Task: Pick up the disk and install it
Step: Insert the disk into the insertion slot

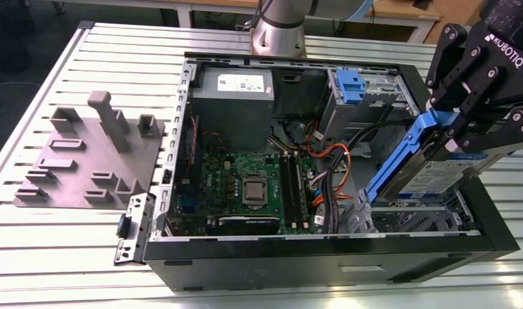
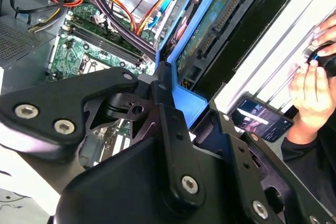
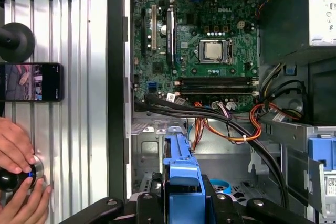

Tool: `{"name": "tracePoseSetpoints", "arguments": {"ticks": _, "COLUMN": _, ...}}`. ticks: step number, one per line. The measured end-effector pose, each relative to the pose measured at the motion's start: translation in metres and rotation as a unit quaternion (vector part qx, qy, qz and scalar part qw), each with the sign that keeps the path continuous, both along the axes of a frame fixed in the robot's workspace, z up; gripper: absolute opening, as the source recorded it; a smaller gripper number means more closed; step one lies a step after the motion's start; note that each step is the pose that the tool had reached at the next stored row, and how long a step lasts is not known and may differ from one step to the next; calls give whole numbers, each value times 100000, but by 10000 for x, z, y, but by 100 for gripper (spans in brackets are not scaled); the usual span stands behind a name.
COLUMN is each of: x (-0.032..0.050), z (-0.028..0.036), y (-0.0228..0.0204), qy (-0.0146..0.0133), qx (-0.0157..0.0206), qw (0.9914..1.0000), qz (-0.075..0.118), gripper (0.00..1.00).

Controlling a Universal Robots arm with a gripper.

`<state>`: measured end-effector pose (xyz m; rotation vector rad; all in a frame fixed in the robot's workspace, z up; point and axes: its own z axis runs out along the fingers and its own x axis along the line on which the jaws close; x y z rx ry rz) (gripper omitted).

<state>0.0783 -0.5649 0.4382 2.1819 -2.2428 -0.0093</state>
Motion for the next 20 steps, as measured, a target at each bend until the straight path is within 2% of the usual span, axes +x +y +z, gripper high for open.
{"name": "tracePoseSetpoints", "arguments": {"ticks": 11, "x": 0, "z": -67, "y": 6, "qy": 1, "qx": -3, "qw": 100000, "qz": -4, "gripper": 36}}
{"name": "tracePoseSetpoints", "arguments": {"ticks": 20, "x": 0, "z": -71, "y": 6, "qy": -1, "qx": 1, "qw": 100000, "qz": -5, "gripper": 36}}
